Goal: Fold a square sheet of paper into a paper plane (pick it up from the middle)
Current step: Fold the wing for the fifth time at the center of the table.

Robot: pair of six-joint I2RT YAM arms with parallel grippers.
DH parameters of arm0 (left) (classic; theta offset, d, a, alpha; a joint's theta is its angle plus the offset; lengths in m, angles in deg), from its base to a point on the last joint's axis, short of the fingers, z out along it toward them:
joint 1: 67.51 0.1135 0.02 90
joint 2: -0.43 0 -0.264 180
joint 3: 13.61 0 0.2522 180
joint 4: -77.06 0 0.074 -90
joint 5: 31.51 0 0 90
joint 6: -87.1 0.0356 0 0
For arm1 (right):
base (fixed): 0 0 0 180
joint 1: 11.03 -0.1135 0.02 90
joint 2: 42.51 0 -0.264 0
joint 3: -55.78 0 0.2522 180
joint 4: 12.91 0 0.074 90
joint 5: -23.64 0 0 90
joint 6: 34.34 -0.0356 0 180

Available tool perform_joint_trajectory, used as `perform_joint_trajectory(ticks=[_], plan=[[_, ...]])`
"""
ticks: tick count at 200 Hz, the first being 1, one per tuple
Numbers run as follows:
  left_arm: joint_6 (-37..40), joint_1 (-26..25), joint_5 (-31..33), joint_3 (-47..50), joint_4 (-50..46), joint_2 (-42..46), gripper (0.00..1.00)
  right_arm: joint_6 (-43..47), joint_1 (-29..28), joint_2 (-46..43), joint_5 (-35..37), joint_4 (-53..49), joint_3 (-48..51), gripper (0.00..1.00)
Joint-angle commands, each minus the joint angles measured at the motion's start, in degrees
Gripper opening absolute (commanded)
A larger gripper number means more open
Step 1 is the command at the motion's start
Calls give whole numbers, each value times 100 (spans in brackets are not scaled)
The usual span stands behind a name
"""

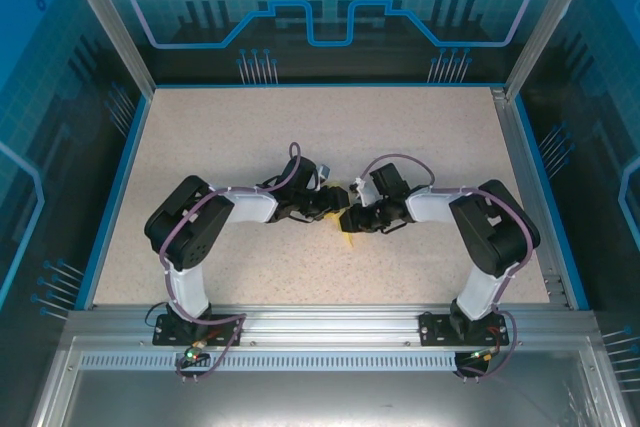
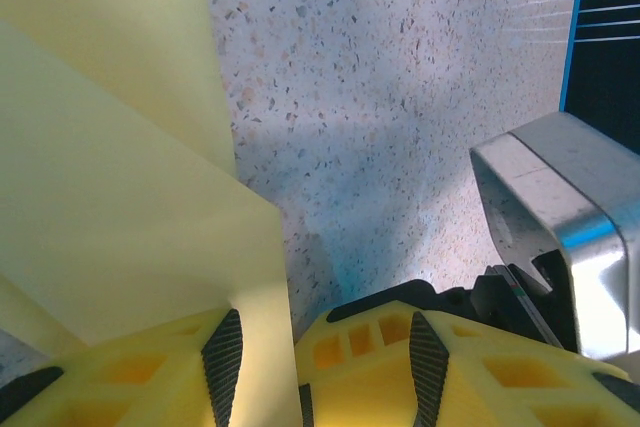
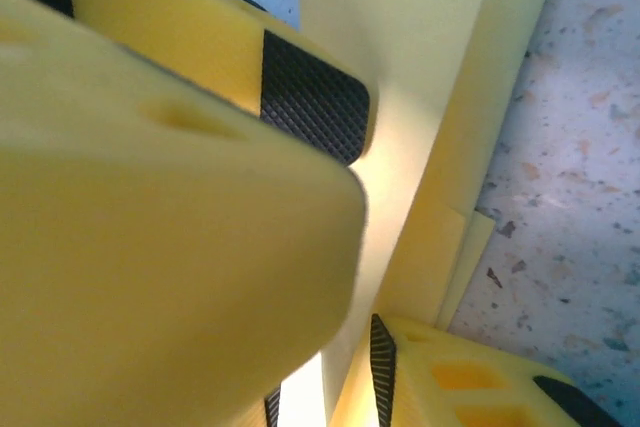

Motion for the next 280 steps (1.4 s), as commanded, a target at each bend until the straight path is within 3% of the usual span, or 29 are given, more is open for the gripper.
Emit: perform_joint_trajectory(ticks=[1,117,167,221,280], plan=[[-45,32,55,-167,-124,-86,51,182,-106,-28,381,-303,3,29],[3,126,-15,-115,-100,-104,51,-80,61,158,115,-8,182,8],[120,131,-169,-141,-167,131,52,-218,148,273,-105,112,240,4],[147,128,-94,222,-132,796,55,-843,406,203,-1044,962,433,3],[104,39,-312,165,152,563,55,-1017,452,364,-1415,851,284,2]])
